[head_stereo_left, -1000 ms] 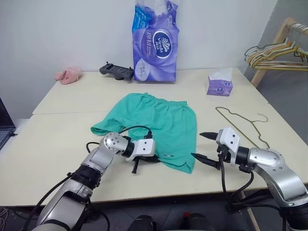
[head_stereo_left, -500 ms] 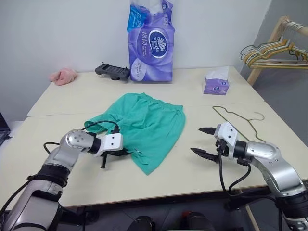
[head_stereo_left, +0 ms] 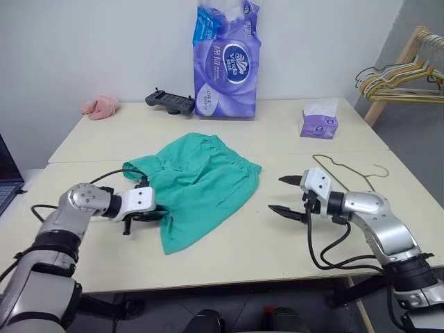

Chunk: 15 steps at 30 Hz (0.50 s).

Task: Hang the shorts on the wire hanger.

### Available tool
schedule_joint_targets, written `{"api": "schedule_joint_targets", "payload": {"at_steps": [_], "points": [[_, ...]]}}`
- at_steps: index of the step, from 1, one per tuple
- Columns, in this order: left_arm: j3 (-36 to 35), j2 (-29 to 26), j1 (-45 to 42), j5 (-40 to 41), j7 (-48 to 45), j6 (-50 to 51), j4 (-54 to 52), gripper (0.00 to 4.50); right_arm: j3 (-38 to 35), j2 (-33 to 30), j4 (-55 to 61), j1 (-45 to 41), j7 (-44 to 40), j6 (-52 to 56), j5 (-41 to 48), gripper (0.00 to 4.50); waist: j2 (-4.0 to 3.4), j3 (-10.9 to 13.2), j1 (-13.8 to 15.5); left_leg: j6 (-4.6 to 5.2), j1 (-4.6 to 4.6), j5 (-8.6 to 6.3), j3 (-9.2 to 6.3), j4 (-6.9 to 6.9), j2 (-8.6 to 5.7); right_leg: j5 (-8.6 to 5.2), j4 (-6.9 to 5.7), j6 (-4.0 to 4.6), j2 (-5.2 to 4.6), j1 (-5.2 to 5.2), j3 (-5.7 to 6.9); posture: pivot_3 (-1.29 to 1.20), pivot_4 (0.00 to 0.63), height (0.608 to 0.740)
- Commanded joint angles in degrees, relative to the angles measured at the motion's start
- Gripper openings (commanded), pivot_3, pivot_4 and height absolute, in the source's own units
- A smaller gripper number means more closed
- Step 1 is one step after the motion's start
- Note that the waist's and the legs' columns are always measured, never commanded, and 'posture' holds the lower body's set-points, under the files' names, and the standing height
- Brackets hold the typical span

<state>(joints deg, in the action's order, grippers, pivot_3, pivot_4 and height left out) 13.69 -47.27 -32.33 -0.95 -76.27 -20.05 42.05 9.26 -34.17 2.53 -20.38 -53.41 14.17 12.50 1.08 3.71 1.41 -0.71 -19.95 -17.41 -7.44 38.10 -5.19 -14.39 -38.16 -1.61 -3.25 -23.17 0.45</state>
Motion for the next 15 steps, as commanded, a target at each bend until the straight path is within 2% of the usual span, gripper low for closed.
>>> {"api": "schedule_joint_targets", "payload": {"at_steps": [1,8,14,15], "points": [[-3.7,-0.2,0.5,5.4,-2.1,7.8,-8.0,2.18,-0.8,0.5,0.0,-2.3,-0.2,-1.1,0.0,4.5,0.0,0.0,-0.1,0.0,0.0,0.0,0.0,0.0,0.02,0.0,-0.01,0.0,0.01,-0.01,0.0,0.07,0.049,0.74],[-6.6,-4.1,4.6,12.5,-7.4,24.6,-23.9,4.36,-1.1,0.9,-1.0,-3.1,-0.5,-1.0,0.1,4.5,-0.01,0.0,-0.4,-0.01,0.02,0.0,0.0,-0.05,0.08,0.0,-0.02,0.01,0.02,-0.04,-0.03,0.07,0.046,0.74],[-7.3,-8.1,5.8,16.2,-10.8,33.5,-32.5,4.46,-0.8,1.5,-2.2,-4.2,-1.0,-0.7,0.2,4.5,-0.02,0.0,-0.1,-0.01,0.03,0.0,0.0,-0.05,0.06,0.01,0.0,0.02,0.06,-0.01,-0.02,0.08,0.043,0.74],[-8.4,-5.5,3.4,15.7,-6.5,33.2,-30.7,4.46,-0.8,2.6,-4.5,-5.6,0.4,0.2,-0.3,4.5,-0.03,0.0,-0.1,-0.01,0.03,0.0,0.01,-0.05,0.06,0.01,0.0,0.02,0.06,-0.01,-0.02,0.08,0.041,0.74]]}}
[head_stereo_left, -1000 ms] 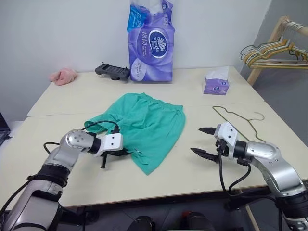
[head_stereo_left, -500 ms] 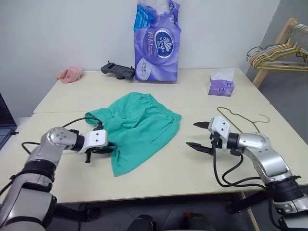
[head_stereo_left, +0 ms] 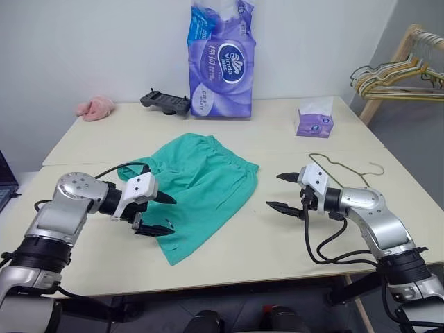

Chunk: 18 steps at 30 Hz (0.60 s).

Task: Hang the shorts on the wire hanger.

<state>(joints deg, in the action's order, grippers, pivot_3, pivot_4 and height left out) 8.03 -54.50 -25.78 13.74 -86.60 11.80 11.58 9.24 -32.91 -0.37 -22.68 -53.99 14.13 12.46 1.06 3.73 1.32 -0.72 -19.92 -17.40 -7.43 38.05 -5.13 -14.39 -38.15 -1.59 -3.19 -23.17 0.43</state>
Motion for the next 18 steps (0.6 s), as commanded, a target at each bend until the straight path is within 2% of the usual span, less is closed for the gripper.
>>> {"api": "schedule_joint_targets", "payload": {"at_steps": [1,5,9,13,18], "points": [[-3.9,4.8,-5.5,0.8,8.7,1.8,1.2,4.46,-0.7,2.6,-4.5,-5.0,2.6,1.1,-0.8,4.5,0.0,0.0,0.1,0.0,0.02,0.0,0.0,0.0,0.0,0.0,0.0,0.0,0.0,0.02,0.0,0.08,0.04,0.74],[-6.2,13.2,-5.7,1.3,20.3,5.3,-1.3,4.46,-1.0,7.3,-16.8,-12.0,8.2,2.8,-3.6,4.5,0.08,-0.1,0.1,-0.24,0.02,0.14,-0.04,0.05,-0.03,0.09,0.01,0.15,-0.02,0.03,0.0,0.08,0.036,0.74],[-6.1,20.1,2.7,1.6,28.4,6.3,-9.4,4.46,-1.3,10.9,-30.0,-19.5,11.1,2.4,-5.4,4.5,0.05,-0.1,-0.7,-0.35,-0.01,0.14,0.15,-0.09,-0.01,0.1,0.05,0.16,-0.18,-0.15,-0.25,0.08,0.03,0.74],[-5.2,24.4,7.9,1.5,33.6,8.3,-14.2,4.46,-1.7,13.5,-41.5,-25.0,12.3,-0.2,-6.6,4.5,0.06,-0.1,-1.3,-0.37,-0.05,0.12,0.39,-0.11,0.02,0.12,0.02,0.2,-0.18,-0.33,-0.53,0.09,0.03,0.74],[-6.2,27.9,10.0,0.9,40.8,8.3,-15.7,4.46,-2.8,17.3,-52.7,-30.9,12.1,-2.9,-7.2,4.5,0.05,-0.1,-1.3,-0.36,0.07,0.12,0.43,-0.09,0.15,0.22,-0.01,0.33,-0.05,-0.23,-0.58,0.1,0.033,0.74]]}}
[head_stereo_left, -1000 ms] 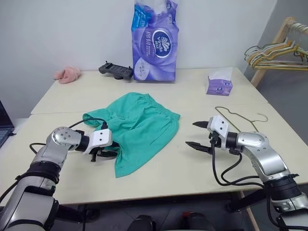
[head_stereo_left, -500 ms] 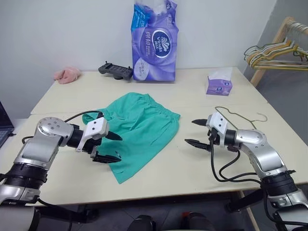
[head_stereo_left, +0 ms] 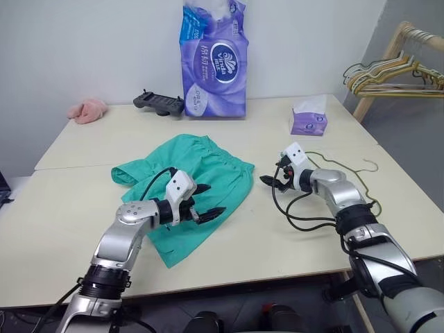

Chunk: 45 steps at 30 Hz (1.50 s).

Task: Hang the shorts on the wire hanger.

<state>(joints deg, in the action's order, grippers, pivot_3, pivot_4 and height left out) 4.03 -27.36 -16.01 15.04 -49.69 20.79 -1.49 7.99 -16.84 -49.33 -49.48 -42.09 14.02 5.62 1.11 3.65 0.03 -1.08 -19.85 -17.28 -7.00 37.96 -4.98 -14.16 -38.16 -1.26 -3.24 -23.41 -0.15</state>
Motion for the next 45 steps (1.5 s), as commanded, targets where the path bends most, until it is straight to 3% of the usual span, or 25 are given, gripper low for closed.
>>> {"api": "schedule_joint_targets", "payload": {"at_steps": [1,13,28,33,42,45], "points": [[-2.6,1.3,0.6,-0.9,5.8,-1.1,-3.1,4.46,-1.9,2.2,-5.6,-5.4,0.1,-3.2,-0.2,4.5,0.0,0.0,0.0,0.0,0.0,0.0,0.03,-0.01,0.03,0.0,0.01,0.0,0.02,-0.01,-0.01,0.1,0.034,0.74],[-4.5,0.4,4.9,-1.2,11.2,-1.2,-7.6,4.46,-2.9,8.9,-20.6,-12.6,3.8,-6.6,-3.7,4.5,-0.01,0.0,0.4,-0.07,0.0,-0.03,0.44,-0.03,0.25,0.03,-0.04,0.05,0.15,-0.16,-0.27,0.17,0.037,0.74],[-5.5,-1.3,6.1,-1.1,12.2,-0.4,-10.0,4.46,-7.2,12.1,-25.1,-14.8,9.0,3.6,-3.8,4.5,-0.01,0.0,1.6,-0.08,-0.02,-0.04,0.84,-0.04,0.31,0.03,-0.57,0.06,0.22,-0.62,-0.68,0.21,0.035,0.74],[-5.5,-1.7,6.9,-1.2,12.1,-0.5,-10.5,4.5,-8.7,12.4,-24.4,-14.6,7.3,3.5,-3.5,3.3,-0.01,0.0,1.6,-0.08,-0.02,-0.05,0.87,-0.05,0.31,0.03,-0.59,0.06,0.23,-0.64,-0.71,0.21,0.037,0.74],[-5.0,-2.0,6.5,-0.4,11.0,0.2,-11.3,4.5,-12.5,12.9,-24.3,-15.7,9.8,3.8,-2.1,0.12,-0.01,0.0,1.6,-0.08,-0.03,-0.05,0.87,-0.06,0.34,0.03,-0.6,0.06,0.26,-0.65,-0.7,0.2,0.037,0.74],[-4.6,-1.8,6.3,-0.5,10.8,0.3,-11.3,4.5,-14.4,11.4,-24.4,-15.5,13.7,3.3,-1.8,0.05,-0.01,0.0,1.6,-0.08,-0.03,-0.05,0.87,-0.06,0.35,0.03,-0.6,0.06,0.26,-0.65,-0.71,0.19,0.037,0.74]]}}
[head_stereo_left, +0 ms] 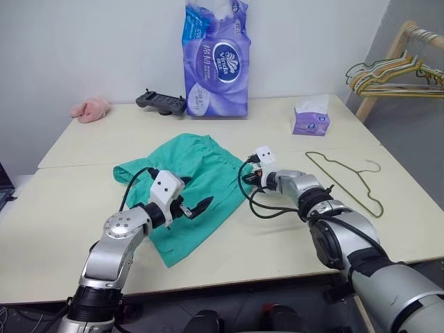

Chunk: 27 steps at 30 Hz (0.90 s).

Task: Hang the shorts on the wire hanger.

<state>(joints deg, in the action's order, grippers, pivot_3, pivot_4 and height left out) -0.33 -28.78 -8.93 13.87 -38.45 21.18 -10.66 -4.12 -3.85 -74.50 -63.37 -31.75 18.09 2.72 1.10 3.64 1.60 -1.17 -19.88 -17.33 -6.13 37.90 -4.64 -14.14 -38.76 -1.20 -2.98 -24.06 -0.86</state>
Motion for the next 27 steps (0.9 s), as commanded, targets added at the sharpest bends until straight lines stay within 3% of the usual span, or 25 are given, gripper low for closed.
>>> {"api": "schedule_joint_targets", "payload": {"at_steps": [1,8,12,19,23,27], "points": [[-0.1,-0.4,-0.8,0.6,-0.4,-0.1,-2.1,4.5,-2.6,-2.1,0.8,-1.5,4.6,-1.1,1.0,0.05,0.0,0.0,0.0,0.0,0.0,0.0,0.0,0.0,0.0,0.0,0.0,0.0,0.0,0.0,0.0,0.19,0.037,0.74],[1.4,0.4,-1.5,0.6,-1.6,-0.5,-1.5,4.5,-5.0,-10.9,4.0,3.1,7.9,0.3,1.6,0.05,0.01,0.0,0.4,0.01,-0.02,0.0,0.06,0.04,-0.01,0.0,0.08,0.0,-0.04,0.06,0.0,0.13,0.038,0.74],[2.6,0.7,-2.2,0.5,-2.5,-0.9,-0.5,4.5,-5.1,-14.7,11.8,7.7,5.9,5.8,2.8,0.05,0.01,0.0,-0.2,0.02,-0.02,-0.01,0.17,0.01,0.07,0.0,0.04,0.0,-0.02,0.05,-0.05,0.1,0.041,0.74],[4.2,1.1,-4.6,0.3,-4.8,-1.9,2.0,4.5,-7.4,-14.6,67.5,35.4,9.1,40.7,11.7,0.05,-0.08,-0.1,-0.1,0.26,-0.11,-0.16,0.13,0.06,0.15,0.0,0.14,-0.01,0.0,0.07,0.03,0.05,0.039,0.74],[4.9,0.7,-4.9,0.9,-6.6,-1.6,2.2,4.5,-11.5,-10.5,90.5,46.5,13.4,57.8,16.4,0.05,-0.09,-0.1,-0.2,0.3,-0.09,-0.18,0.09,0.04,0.17,-0.01,0.14,-0.02,0.02,0.08,0.07,0.02,0.042,0.74],[5.8,-0.4,-4.0,1.7,-9.7,-0.6,1.0,4.5,-15.8,-4.5,104.4,50.3,15.5,72.0,18.8,0.05,-0.1,-0.1,-0.3,0.31,-0.06,-0.19,0.08,0.04,0.2,-0.02,0.17,-0.03,0.05,0.12,0.08,0.01,0.046,0.74]]}}
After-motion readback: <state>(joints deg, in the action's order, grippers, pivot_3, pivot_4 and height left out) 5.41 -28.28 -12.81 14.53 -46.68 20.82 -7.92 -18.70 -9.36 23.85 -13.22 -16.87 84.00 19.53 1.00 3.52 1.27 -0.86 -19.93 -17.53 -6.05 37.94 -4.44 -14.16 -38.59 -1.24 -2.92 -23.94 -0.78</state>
